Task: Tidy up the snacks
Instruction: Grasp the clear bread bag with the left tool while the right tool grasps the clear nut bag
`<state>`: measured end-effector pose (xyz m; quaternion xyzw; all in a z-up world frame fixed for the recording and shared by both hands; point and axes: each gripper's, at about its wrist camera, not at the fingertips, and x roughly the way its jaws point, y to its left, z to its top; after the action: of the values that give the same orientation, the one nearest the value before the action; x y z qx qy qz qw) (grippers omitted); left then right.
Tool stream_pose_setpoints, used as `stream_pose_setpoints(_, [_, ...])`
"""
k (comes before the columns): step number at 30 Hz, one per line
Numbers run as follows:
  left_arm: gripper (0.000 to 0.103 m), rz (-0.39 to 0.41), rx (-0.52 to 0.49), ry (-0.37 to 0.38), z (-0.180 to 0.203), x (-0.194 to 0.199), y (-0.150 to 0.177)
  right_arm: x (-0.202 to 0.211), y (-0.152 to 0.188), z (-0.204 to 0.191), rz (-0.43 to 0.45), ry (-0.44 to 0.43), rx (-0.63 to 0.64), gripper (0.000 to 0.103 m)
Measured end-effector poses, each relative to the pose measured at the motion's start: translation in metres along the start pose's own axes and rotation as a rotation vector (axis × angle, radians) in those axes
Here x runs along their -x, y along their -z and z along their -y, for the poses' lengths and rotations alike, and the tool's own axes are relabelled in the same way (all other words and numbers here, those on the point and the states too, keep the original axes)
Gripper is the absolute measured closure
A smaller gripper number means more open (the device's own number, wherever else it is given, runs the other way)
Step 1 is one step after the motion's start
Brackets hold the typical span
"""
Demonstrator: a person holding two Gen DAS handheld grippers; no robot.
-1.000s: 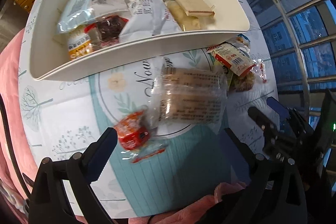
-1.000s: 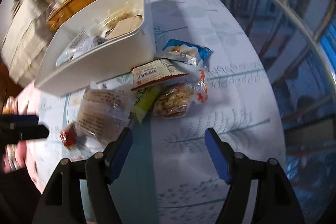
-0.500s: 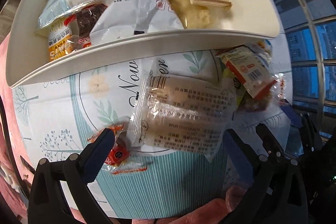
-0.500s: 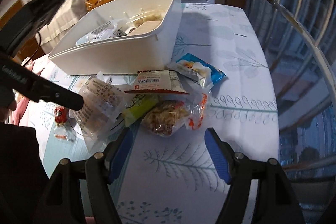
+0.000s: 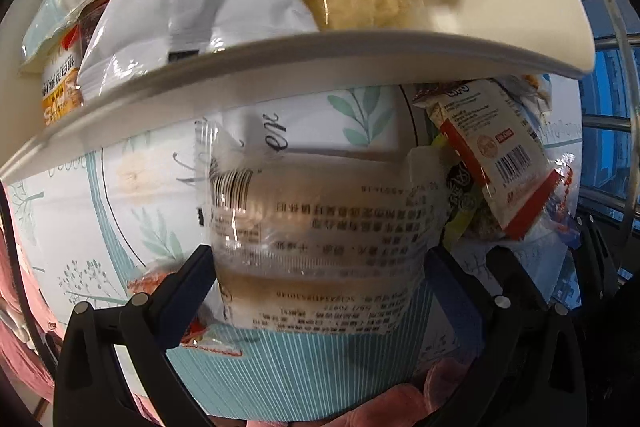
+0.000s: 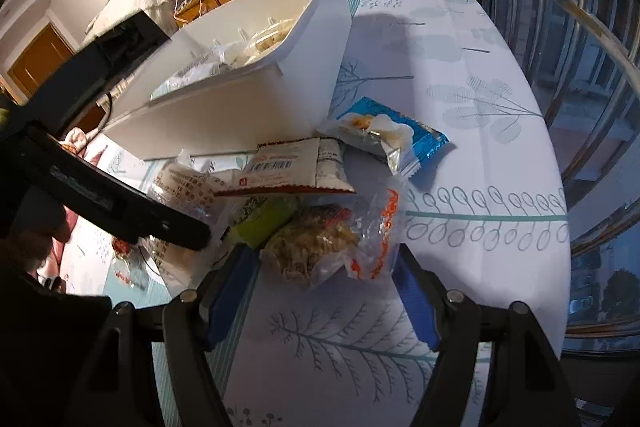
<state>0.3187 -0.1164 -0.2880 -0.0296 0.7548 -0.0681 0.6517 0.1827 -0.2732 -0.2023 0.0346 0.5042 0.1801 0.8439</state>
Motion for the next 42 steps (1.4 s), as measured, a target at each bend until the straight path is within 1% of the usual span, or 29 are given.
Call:
stream_pose_setpoints(2, [0.0,0.006,0.001,0.006,0.0,0.001,-0.005,-0.004,0.0,0.002,-0.009,-0.019,-0.016,0.032])
stream_pose_setpoints(5, [0.0,0.007,0.017,0.026,0.0,-0.001,-0.012,-0.007,0.0,0.004,-0.011,-0.046,-0.031,0.036])
stream_pose_setpoints(8, [0.0,0.009,0.031,0.043,-0.003,-0.002,-0.019,-0.01,-0.003,0.004,-0.006,-0.057,-0.026,0.045])
stream_pose_setpoints(10, [0.0,0.019,0.035,0.052,-0.006,-0.002,-0.02,-0.012,-0.004,0.003,-0.012,-0.085,-0.023,0.053])
stream_pose_setpoints(12, [0.0,0.03,0.043,0.054,-0.012,-0.003,-0.017,-0.013,-0.004,0.0,-0.014,-0.09,-0.018,0.057])
stream_pose_setpoints(15, [0.001,0.041,0.048,0.05,-0.016,-0.003,-0.013,-0.012,-0.004,0.001,-0.017,-0.095,-0.018,0.058])
stream_pose_setpoints(18, [0.008,0.057,0.062,0.057,-0.014,0.003,-0.011,-0.009,-0.002,0.004,-0.019,-0.106,-0.027,0.06])
stream_pose_setpoints(20, [0.017,0.074,0.083,0.063,-0.018,0.005,-0.008,-0.007,-0.001,0.006,-0.023,-0.109,-0.028,0.062])
stream_pose_setpoints(24, [0.024,0.093,0.084,0.05,-0.021,0.01,-0.005,-0.005,-0.002,0.007,-0.024,-0.098,-0.032,0.063])
stream_pose_setpoints(26, [0.027,0.106,0.082,0.042,-0.025,0.013,0.004,-0.002,-0.002,0.008,-0.024,-0.093,-0.033,0.064])
stream_pose_setpoints(27, [0.028,0.111,0.081,0.038,-0.025,0.012,0.007,-0.001,-0.002,0.009,-0.021,-0.095,-0.035,0.068])
stream_pose_setpoints(28, [0.029,0.116,0.08,0.035,-0.025,0.014,0.008,0.001,-0.002,0.009,-0.017,-0.093,-0.038,0.069])
stream_pose_setpoints(32, [0.032,0.123,0.069,0.024,-0.018,0.019,0.016,0.009,-0.002,0.01,-0.01,-0.062,-0.036,0.07])
stream_pose_setpoints(37, [0.033,0.104,0.047,0.022,-0.028,0.028,0.032,0.022,-0.001,0.009,0.002,-0.04,-0.034,0.07])
stream_pose_setpoints(42, [0.033,0.131,0.014,0.03,-0.031,0.043,0.046,0.033,-0.001,0.005,0.009,-0.03,-0.022,0.07])
